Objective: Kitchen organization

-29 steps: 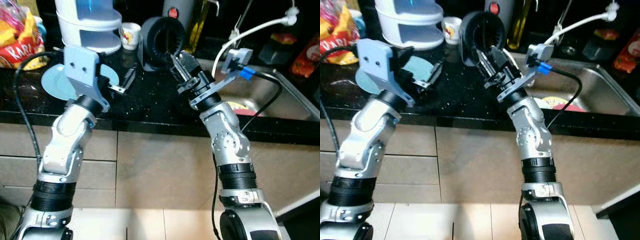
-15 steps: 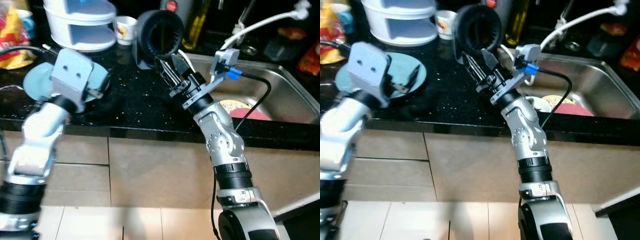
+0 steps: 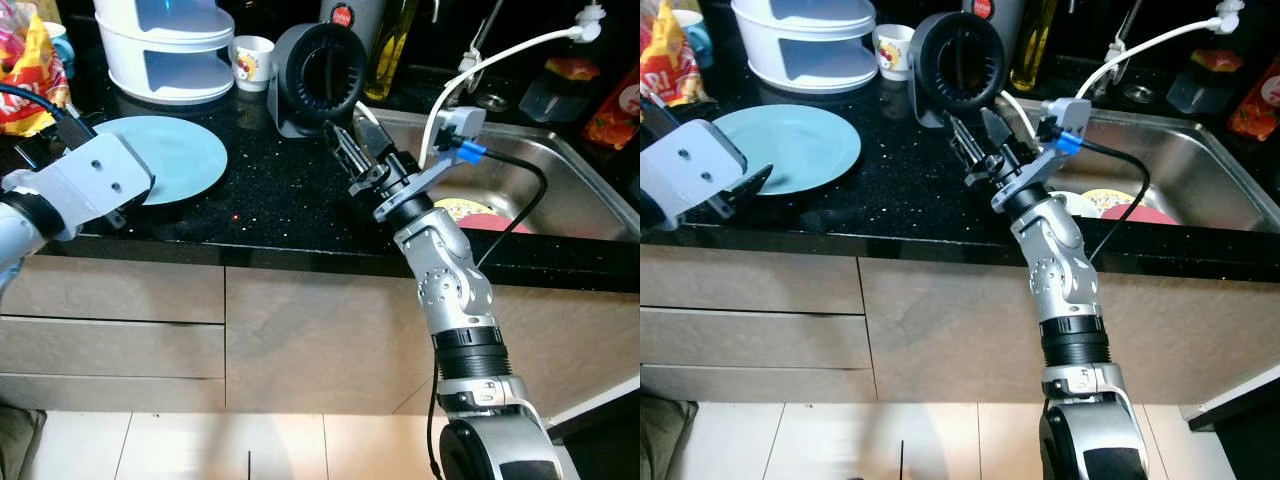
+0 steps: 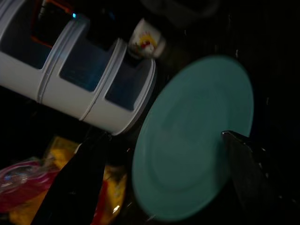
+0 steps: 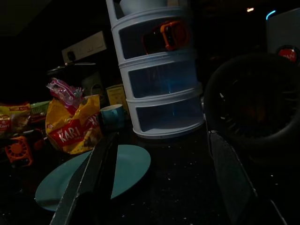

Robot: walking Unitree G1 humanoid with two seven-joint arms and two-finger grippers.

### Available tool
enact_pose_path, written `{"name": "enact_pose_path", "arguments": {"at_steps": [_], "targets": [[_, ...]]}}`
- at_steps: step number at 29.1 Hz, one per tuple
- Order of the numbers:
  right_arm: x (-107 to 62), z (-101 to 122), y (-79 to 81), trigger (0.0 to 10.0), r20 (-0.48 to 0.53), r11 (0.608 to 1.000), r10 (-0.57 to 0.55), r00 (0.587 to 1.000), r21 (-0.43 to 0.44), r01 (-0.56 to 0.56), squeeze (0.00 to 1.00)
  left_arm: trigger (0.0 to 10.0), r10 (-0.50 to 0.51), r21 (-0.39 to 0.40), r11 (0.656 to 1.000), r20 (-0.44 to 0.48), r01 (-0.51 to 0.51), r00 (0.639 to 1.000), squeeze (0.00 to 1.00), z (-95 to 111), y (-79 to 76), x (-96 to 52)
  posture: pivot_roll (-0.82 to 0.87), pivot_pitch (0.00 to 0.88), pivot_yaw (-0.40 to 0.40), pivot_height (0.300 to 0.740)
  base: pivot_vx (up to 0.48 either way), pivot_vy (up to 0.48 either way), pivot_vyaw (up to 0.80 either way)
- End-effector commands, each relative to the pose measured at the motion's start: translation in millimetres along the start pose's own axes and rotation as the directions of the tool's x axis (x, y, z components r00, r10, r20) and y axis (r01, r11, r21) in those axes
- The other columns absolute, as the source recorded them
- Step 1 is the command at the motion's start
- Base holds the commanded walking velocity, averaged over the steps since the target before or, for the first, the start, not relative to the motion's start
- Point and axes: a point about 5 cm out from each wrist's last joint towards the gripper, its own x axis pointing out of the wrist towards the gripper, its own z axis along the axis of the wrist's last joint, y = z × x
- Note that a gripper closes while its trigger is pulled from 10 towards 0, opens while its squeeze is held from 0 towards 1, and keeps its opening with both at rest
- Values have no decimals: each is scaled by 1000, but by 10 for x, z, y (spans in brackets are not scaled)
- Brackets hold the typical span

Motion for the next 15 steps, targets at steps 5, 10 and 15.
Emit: {"name": "enact_pose_path", "arguments": {"at_steps": [5, 10, 15], "targets": [[-56, 4, -87, 10000, 1, 999, -47, 999, -18, 47, 0, 10000, -120, 84, 988, -107, 129, 987, 0, -124, -62, -58, 199, 29, -97, 740, 0, 0, 0], [-68, 16, -106, 10000, 4, 998, -59, 998, -24, 60, 0, 10000, -117, 108, 985, -161, 136, 980, 0, -274, -83, -51, 196, 28, -97, 740, 0, 0, 0], [-72, 43, -99, 10000, 8, 998, -60, 998, -28, 60, 0, 10000, -123, 88, 986, -192, 142, 974, 0, -477, -185, 22, 176, 31, -98, 740, 0, 0, 0]]}}
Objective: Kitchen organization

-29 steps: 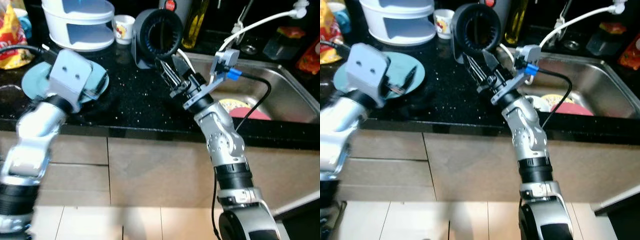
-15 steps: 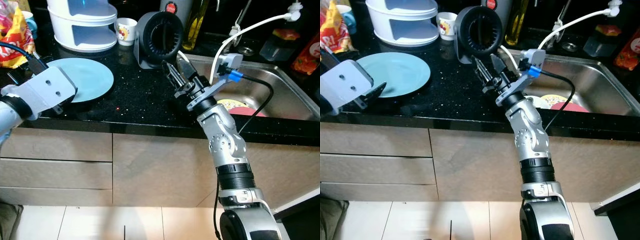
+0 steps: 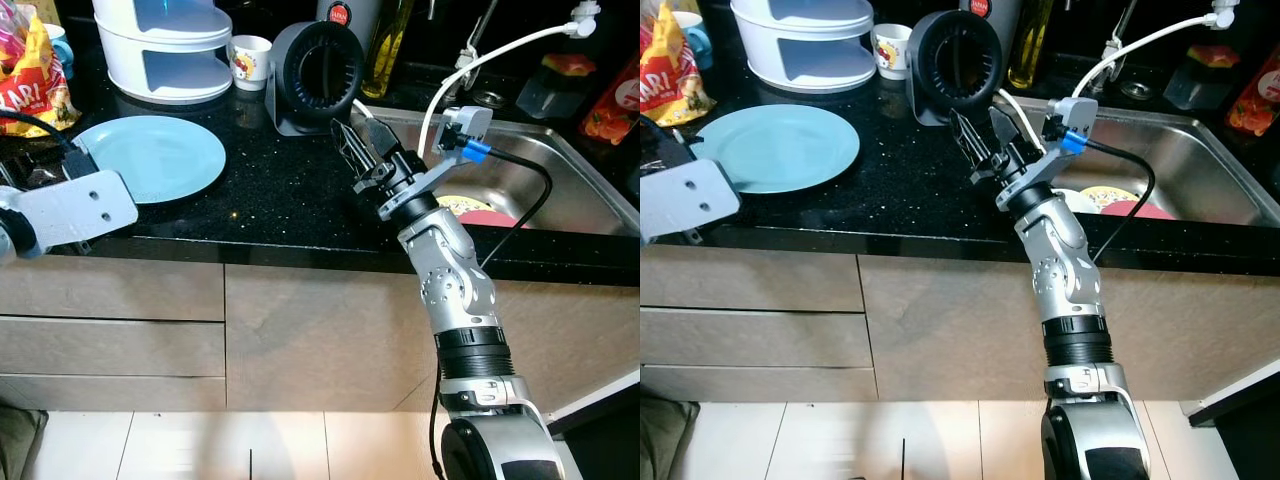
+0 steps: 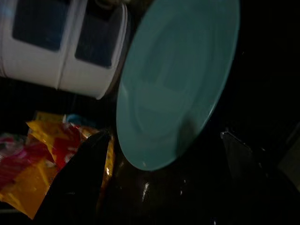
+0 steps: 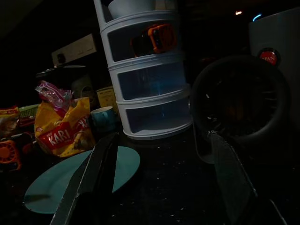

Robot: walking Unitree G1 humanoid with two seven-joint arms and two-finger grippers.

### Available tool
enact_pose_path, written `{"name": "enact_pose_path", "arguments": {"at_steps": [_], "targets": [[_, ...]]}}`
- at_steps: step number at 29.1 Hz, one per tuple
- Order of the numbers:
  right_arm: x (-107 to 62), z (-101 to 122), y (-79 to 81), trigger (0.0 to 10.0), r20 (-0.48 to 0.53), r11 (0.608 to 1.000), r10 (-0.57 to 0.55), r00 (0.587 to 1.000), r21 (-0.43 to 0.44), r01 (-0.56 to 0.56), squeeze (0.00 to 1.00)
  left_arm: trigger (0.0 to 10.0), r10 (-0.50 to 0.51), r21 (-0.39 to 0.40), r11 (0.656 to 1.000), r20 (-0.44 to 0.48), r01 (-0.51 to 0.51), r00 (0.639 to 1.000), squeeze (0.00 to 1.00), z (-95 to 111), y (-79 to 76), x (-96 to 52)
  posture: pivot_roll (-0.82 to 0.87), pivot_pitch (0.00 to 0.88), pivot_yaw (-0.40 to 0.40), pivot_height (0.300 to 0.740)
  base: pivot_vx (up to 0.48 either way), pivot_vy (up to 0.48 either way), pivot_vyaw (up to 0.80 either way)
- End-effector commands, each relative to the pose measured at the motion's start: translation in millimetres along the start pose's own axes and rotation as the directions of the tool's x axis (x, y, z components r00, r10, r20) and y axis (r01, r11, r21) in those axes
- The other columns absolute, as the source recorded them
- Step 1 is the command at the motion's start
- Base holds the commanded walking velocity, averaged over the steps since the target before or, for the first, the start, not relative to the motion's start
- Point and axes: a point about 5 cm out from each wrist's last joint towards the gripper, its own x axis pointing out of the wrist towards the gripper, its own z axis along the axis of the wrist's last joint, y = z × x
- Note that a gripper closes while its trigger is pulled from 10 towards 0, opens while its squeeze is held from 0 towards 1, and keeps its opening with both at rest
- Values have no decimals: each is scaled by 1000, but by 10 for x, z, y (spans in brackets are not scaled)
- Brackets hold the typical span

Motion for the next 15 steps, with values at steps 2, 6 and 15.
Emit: {"name": "enact_pose_path", "arguments": {"at_steps": [2, 6, 15], "targets": [[-59, 24, -62, 10000, 1, 999, -30, 1000, -15, 30, 0, 10000, -31, 19, 999, -1, 31, 1000, 0, -27, -76, 58, 172, 31, -97, 740, 0, 0, 0], [-84, 58, -63, 10000, 5, 999, -33, 999, -23, 33, 0, 10000, -37, 27, 999, 5, 37, 999, 0, -56, -70, 129, 156, 41, -88, 740, 0, 0, 0], [-199, 11, 117, 10000, -55, 985, 155, 986, -62, -158, 0, 10000, -41, 52, 998, 32, 39, 999, 0, -80, -98, 276, 130, 65, -73, 740, 0, 0, 0]]}}
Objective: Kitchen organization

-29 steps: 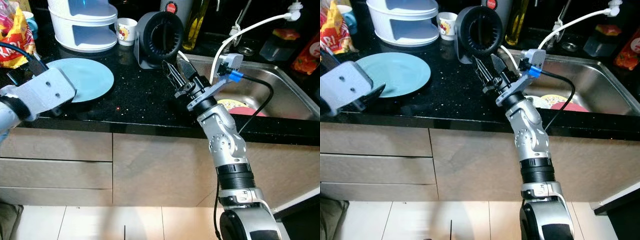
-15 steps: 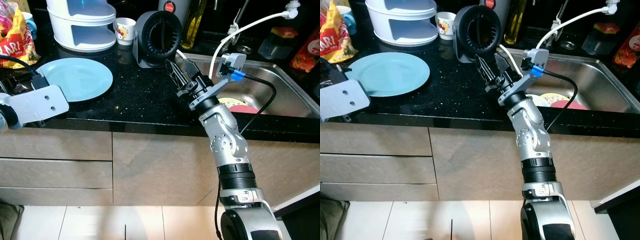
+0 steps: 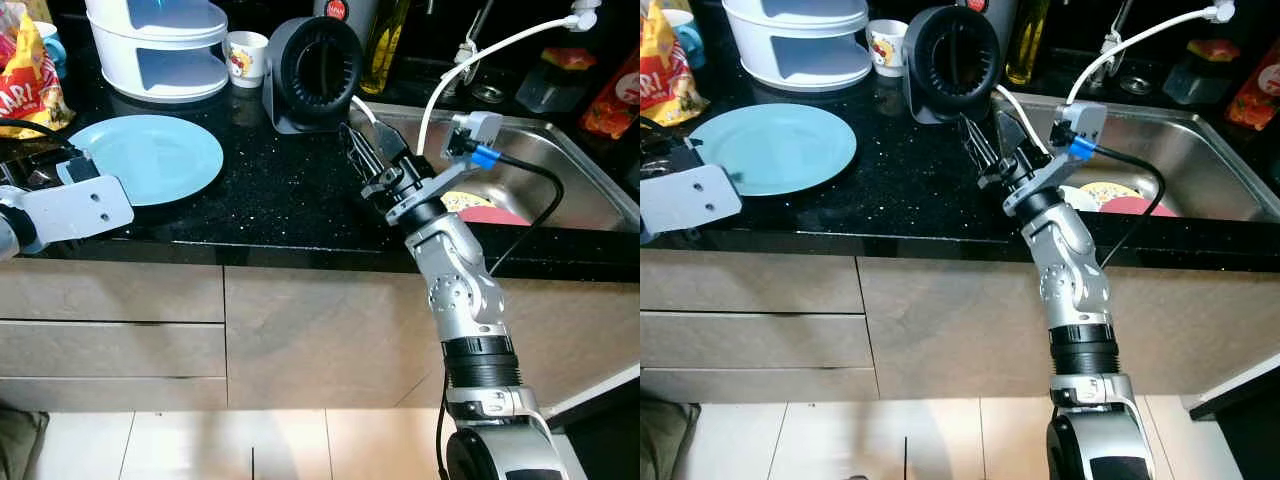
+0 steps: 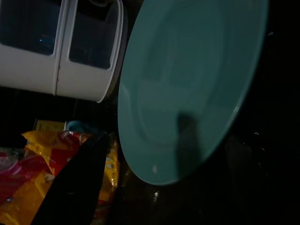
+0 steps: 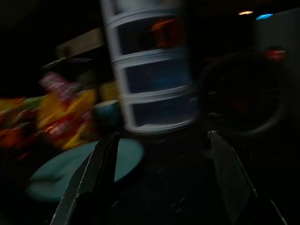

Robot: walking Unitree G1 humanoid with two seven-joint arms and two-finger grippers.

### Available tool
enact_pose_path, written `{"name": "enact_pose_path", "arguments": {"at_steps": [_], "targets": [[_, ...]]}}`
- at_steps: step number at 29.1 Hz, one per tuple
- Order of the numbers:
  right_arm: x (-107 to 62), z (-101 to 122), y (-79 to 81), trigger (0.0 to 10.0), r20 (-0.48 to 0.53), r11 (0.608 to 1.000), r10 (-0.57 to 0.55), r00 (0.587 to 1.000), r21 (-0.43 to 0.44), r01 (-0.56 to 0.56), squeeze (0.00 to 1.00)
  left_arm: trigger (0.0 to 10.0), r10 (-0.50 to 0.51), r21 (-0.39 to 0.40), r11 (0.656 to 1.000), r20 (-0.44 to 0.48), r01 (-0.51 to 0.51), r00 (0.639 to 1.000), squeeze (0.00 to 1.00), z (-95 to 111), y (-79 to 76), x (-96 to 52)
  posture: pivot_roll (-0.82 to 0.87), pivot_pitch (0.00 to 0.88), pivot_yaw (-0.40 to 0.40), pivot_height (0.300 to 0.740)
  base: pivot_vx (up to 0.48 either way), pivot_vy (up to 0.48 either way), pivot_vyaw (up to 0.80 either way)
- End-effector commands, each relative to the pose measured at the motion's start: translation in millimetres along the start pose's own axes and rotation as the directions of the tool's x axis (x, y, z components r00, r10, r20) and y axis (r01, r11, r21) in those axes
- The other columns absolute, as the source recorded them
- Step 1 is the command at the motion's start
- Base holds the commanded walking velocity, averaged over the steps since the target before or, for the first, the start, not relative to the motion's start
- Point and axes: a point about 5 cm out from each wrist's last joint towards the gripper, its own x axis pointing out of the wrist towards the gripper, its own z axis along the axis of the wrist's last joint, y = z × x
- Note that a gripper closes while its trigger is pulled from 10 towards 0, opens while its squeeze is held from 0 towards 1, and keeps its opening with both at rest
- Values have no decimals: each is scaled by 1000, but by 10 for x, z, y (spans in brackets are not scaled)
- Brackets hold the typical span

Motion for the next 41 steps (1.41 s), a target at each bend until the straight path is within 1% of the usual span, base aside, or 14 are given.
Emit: {"name": "enact_pose_path", "arguments": {"at_steps": [1, 3, 6, 10, 15, 16, 17, 18, 19, 20, 21, 29, 38, 41], "targets": [[-69, -14, 123, 10000, -47, 989, 141, 989, -29, -143, 0, 10000, -49, 1, 999, 20, 49, 999, 0, 19, -151, 95, 127, 67, -72, 740, 0, 0, 0], [-122, -13, 174, 10000, -78, 976, 213, 974, -35, -217, 0, 10000, -53, 7, 999, 24, 53, 998, 0, 23, -154, 112, 125, 68, -71, 740, 0, 0, 0], [-176, 20, 174, 10000, -102, 967, 249, 963, -34, -254, 0, 10000, -62, 15, 998, 36, 61, 997, 0, 30, -156, 138, 119, 75, -70, 740, 0, 0, 0], [-288, 40, 215, 10000, -169, 935, 341, 925, -46, -353, 0, 10000, -76, 25, 997, 47, 75, 996, 0, 29, -163, 157, 117, 82, -71, 740, 0, 0, 0], [-368, 43, 276, 10000, -221, 901, 414, 883, -37, -432, 0, 10000, -104, 22, 994, 49, 103, 993, 0, 1, -209, 175, 115, 82, -72, 740, 0, 0, 0], [-368, 43, 276, 10000, -221, 901, 414, 883, -37, -432, 0, 10000, -104, 22, 994, 49, 103, 993, 0, 1, -209, 175, 115, 82, -72, 740, 0, 0, 0], [-385, 43, 291, 10000, -230, 894, 428, 874, -32, -446, 0, 8118, -108, 20, 994, 50, 108, 993, 0, -7, -217, 181, 115, 81, -71, 740, 0, 0, 0], [-397, 43, 303, 10000, -236, 889, 439, 867, -29, -458, 0, 6667, -113, 19, 994, 49, 112, 992, 0, -12, -223, 184, 115, 81, -71, 740, 0, 0, 0], [-413, 40, 322, 10000, -247, 880, 456, 855, -21, -475, 0, 1020, -116, 18, 993, 49, 115, 992, 0, -22, -227, 188, 114, 80, -72, 740, 0, 0, 0], [-423, 38, 335, 10000, -254, 874, 466, 847, -16, -486, 0, 1020, -118, 17, 993, 48, 118, 992, 0, -28, -230, 191, 114, 80, -72, 740, 0, 0, 0], [-436, 30, 354, 10000, -265, 866, 480, 836, -10, -500, 0, 0, -125, 16, 992, 45, 124, 991, 0, -37, -239, 192, 114, 79, -71, 740, 0, 0, 0], [-469, 20, 401, 10000, -296, 843, 517, 803, 13, -538, 0, 0, -137, 13, 991, 45, 136, 990, 0, -58, -262, 201, 118, 74, -74, 740, 0, 0, 0], [-457, 26, 406, 10000, -295, 843, 516, 804, 11, -538, 0, 0, -125, 11, 992, 43, 124, 991, 0, -71, -240, 195, 126, 72, -76, 740, 0, 0, 0], [-442, 29, 398, 10000, -283, 848, 510, 812, 9, -529, 0, 0, -120, 12, 993, 40, 120, 992, 0, -76, -233, 191, 129, 68, -77, 740, 0, 0, 0]]}}
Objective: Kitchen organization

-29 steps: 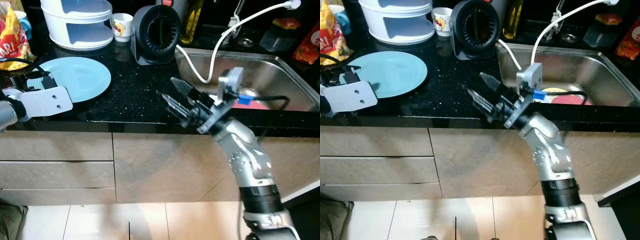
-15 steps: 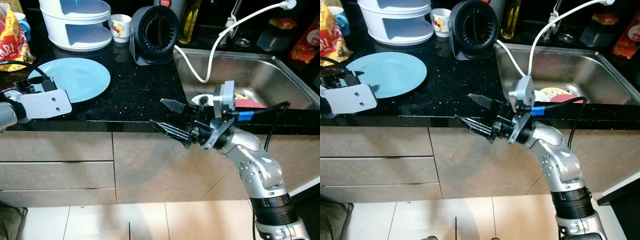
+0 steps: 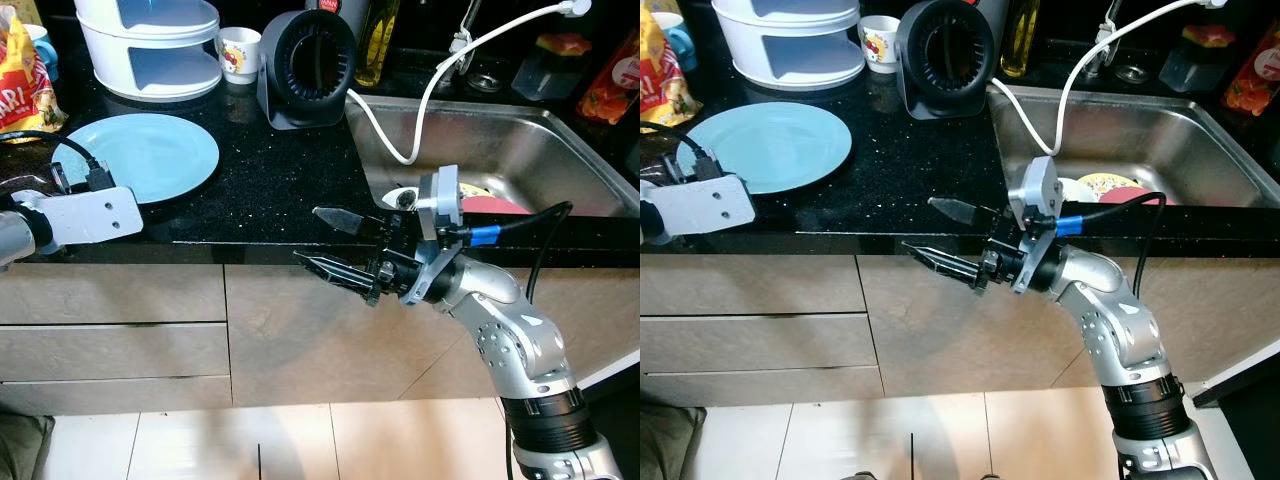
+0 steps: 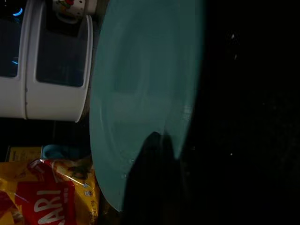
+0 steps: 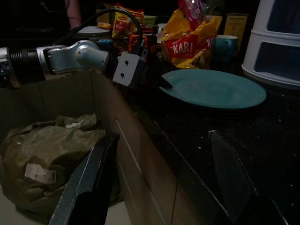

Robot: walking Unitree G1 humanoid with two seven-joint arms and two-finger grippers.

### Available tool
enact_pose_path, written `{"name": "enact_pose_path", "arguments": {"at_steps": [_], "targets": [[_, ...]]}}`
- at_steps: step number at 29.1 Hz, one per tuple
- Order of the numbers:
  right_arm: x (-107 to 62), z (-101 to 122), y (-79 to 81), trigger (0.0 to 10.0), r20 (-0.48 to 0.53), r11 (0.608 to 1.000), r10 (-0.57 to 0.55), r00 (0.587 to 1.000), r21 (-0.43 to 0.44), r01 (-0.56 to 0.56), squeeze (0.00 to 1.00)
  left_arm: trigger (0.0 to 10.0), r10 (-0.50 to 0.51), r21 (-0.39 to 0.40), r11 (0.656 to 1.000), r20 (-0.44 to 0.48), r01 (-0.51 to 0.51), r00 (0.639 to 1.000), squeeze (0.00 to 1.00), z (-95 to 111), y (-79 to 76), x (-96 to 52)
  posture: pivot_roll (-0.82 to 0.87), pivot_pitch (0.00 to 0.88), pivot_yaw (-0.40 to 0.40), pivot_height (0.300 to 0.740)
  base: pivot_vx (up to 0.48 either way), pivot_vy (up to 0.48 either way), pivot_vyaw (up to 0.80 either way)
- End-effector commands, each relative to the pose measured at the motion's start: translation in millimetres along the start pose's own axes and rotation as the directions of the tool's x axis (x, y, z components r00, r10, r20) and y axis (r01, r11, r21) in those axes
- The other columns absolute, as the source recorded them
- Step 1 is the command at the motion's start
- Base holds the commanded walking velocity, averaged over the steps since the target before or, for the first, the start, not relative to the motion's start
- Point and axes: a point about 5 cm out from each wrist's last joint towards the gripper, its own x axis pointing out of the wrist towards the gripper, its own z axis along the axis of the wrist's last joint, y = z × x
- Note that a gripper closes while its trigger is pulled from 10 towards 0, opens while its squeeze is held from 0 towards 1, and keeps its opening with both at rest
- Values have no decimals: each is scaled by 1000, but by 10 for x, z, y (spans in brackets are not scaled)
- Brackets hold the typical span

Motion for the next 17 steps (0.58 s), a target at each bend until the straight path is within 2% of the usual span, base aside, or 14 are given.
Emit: {"name": "enact_pose_path", "arguments": {"at_steps": [1, 5, 8, 10, 11, 12, 14, 16, 17], "targets": [[-7, 34, 12, 10000, 12, 1000, 6, 1000, -6, -5, 0, 0, -40, -12, 999, 3, 40, 999, 0, 11, -102, 53, 129, 68, -77, 740, 0, 0, 0], [-3, 40, -3, 10000, 25, 1000, -3, 1000, -3, 3, 0, 0, -15, -12, 1000, 11, 15, 1000, 0, 23, -62, 49, 133, 63, -78, 740, 0, 0, 0], [8, 59, -11, 10000, 55, 1000, -6, 998, 7, 5, 0, 0, 88, -77, 994, 109, -80, 990, 0, 171, 89, 45, 135, 56, -78, 740, 0, 0, 0], [16, 77, -15, 10000, 78, 1000, -7, 997, 15, 6, 0, 0, 169, -156, 978, 199, -139, 965, 0, 316, 215, 31, 136, 53, -79, 740, 0, 0, 0], [23, 112, -31, 10000, 117, 1000, -21, 993, 17, 19, 0, 0, 236, -219, 960, 292, -175, 927, 0, 490, 343, -2, 138, 50, -82, 740, 0, 0, 0], [24, 120, -35, 10000, 126, 1000, -25, 992, 17, 23, 0, 0, 246, -228, 957, 309, -179, 919, 0, 524, 366, -11, 138, 50, -82, 740, 0, 0, 0], [34, 215, -95, 10000, 233, 996, -75, 969, 68, 61, 0, 0, 341, -364, 914, 460, -176, 820, 0, 799, 522, -100, 140, 44, -84, 740, 0, 0, 0], [50, 272, -124, 10000, 282, 993, -96, 954, 92, 73, 0, 0, 389, -436, 888, 546, -145, 742, 0, 979, 597, -161, 143, 39, -84, 740, 0, 0, 0], [50, 272, -124, 10000, 282, 993, -96, 954, 92, 73, 0, 0, 389, -436, 888, 546, -145, 742, 0, 979, 597, -161, 143, 39, -84, 740, 0, 0, 0]]}}
